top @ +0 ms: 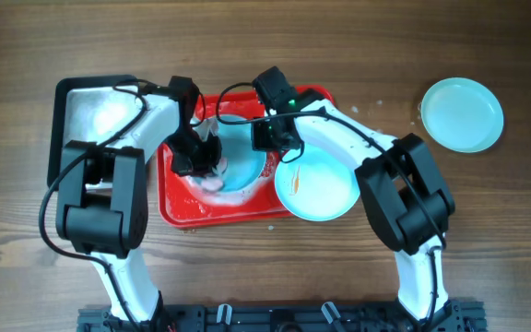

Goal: Clean dirty plates on tray and stack at the side
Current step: 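Keep scrubbing the plate face with the sponge, right gripper holding rim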

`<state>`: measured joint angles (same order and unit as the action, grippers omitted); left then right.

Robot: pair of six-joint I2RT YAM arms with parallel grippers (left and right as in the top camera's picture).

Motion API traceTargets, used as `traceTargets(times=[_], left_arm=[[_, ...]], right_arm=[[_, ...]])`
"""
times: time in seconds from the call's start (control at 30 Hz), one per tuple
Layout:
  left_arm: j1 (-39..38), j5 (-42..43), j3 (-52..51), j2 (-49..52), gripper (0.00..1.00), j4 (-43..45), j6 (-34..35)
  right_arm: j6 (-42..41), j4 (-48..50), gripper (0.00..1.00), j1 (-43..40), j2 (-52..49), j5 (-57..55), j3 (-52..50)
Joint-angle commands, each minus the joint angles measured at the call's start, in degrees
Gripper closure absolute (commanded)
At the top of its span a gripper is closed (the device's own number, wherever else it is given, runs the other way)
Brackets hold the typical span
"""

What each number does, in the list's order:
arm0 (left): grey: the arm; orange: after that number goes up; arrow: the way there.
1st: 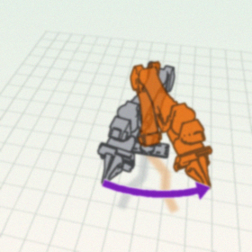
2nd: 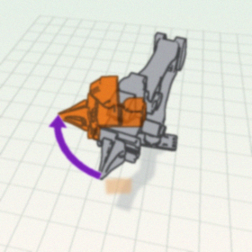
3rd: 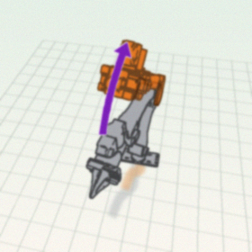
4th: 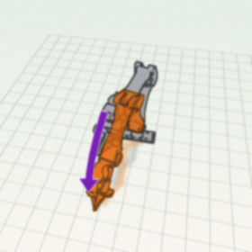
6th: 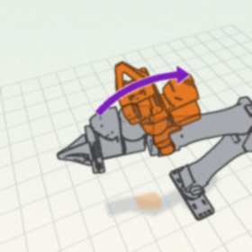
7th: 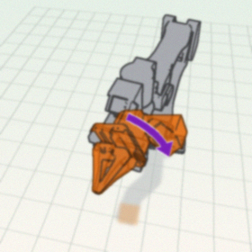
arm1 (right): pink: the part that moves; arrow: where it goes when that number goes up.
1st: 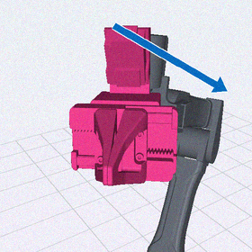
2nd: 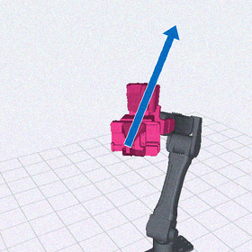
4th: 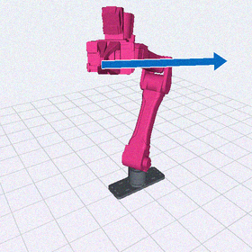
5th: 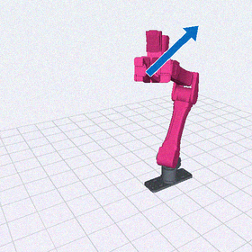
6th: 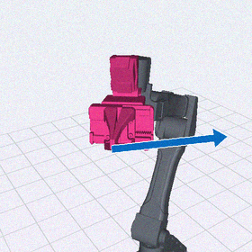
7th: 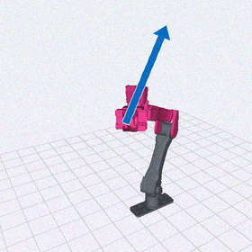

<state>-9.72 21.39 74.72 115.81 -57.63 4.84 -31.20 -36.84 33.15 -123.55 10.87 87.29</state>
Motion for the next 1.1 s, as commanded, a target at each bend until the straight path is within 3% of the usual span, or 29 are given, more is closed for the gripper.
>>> traceTargets(times=[0.0, 0.13, 0.3, 0.4, 0.5, 0.77, 0.93, 1.07], left_arm=[[0.57, -9.79, -1.09, 2.38, 0.96, 10.99, 9.64], [-0.31, -16.76, -1.09, 2.38, 0.96, 22.45, 10.88], [-3.06, -29.42, -1.09, 2.40, 0.96, 29.29, 10.86], [-5.66, -38.80, -1.11, 2.40, 0.96, 29.16, 10.86], [-7.26, -41.68, -1.25, 2.40, 0.96, 26.73, 10.82], [-6.67, -32.98, -1.25, 2.40, 0.96, 11.87, 10.38], [-3.48, -16.15, -1.25, 2.40, 0.96, 6.43, 4.81], [0.17, -9.07, -1.25, 2.40, 0.96, 1.09, 1.33]], right_arm=[[-1.38, -0.07, 0.96, 0.42, -1.73, -0.33, -0.79], [-1.38, -0.02, 0.96, 0.42, -1.73, -0.33, -0.79], [-1.38, -0.07, 0.96, 0.42, -1.73, -0.31, -0.79], [-1.36, -0.02, 0.96, 0.42, -1.73, -0.33, -0.79], [-1.36, -0.02, 0.96, 0.42, -1.73, -0.31, -0.79], [-1.36, -0.04, 0.96, 0.42, -1.73, -0.28, -0.79], [-0.79, -0.11, 0.96, 0.42, -1.73, 0.15, -0.79], [-0.72, -0.04, 0.96, 0.42, -1.73, 0.15, -0.79]])
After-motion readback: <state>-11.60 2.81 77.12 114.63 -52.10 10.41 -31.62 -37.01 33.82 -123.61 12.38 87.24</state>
